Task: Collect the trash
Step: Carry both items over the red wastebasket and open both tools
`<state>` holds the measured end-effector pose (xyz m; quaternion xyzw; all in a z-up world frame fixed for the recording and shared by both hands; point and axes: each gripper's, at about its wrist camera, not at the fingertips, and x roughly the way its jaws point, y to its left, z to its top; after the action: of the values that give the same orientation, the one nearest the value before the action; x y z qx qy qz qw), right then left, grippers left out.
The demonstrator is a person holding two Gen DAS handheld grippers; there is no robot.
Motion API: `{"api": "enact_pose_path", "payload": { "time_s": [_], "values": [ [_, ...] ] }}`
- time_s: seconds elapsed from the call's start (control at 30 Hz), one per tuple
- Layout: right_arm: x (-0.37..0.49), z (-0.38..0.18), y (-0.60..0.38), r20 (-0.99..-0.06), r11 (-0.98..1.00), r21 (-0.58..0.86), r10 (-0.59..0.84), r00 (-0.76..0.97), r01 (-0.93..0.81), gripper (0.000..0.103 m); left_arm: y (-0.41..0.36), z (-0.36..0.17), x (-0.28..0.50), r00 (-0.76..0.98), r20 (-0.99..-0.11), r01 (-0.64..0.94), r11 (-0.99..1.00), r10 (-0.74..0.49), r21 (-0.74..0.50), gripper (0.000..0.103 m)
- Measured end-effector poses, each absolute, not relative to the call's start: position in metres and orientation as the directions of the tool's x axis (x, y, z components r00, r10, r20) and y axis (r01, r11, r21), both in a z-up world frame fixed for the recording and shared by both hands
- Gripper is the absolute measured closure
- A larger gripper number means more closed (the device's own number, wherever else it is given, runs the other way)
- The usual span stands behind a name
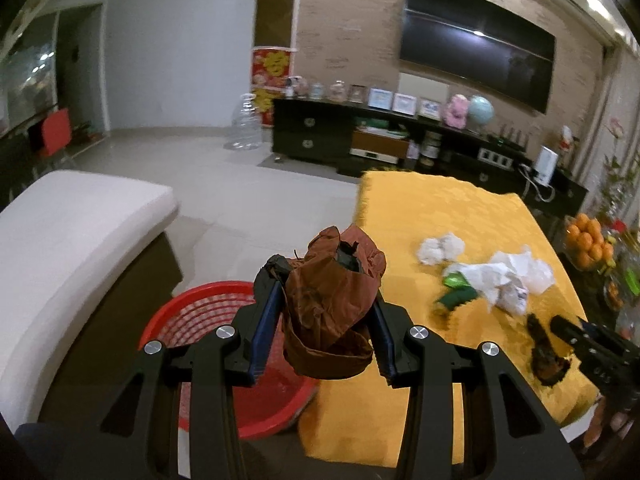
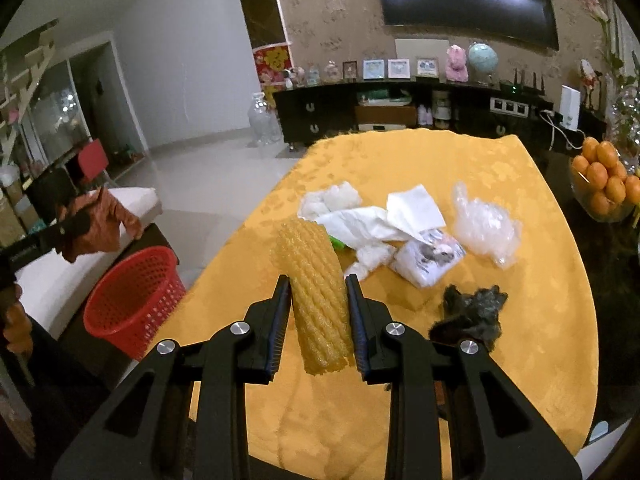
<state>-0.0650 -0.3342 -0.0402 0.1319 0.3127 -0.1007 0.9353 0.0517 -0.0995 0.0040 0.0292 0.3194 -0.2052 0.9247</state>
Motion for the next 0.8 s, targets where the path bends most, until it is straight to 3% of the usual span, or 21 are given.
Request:
{"api": "enact_pose_path", "payload": {
  "time_s": [0.8],
  "values": [
    [0.042, 0.006, -0.221, -0.602, 0.989, 0.133, 0.135, 0.787, -0.068, 0.075, -0.015, -0.017, 0.085, 0.718, -0.667, 0.173, 0.979, -0.198, -0.104, 0.063]
  ]
}}
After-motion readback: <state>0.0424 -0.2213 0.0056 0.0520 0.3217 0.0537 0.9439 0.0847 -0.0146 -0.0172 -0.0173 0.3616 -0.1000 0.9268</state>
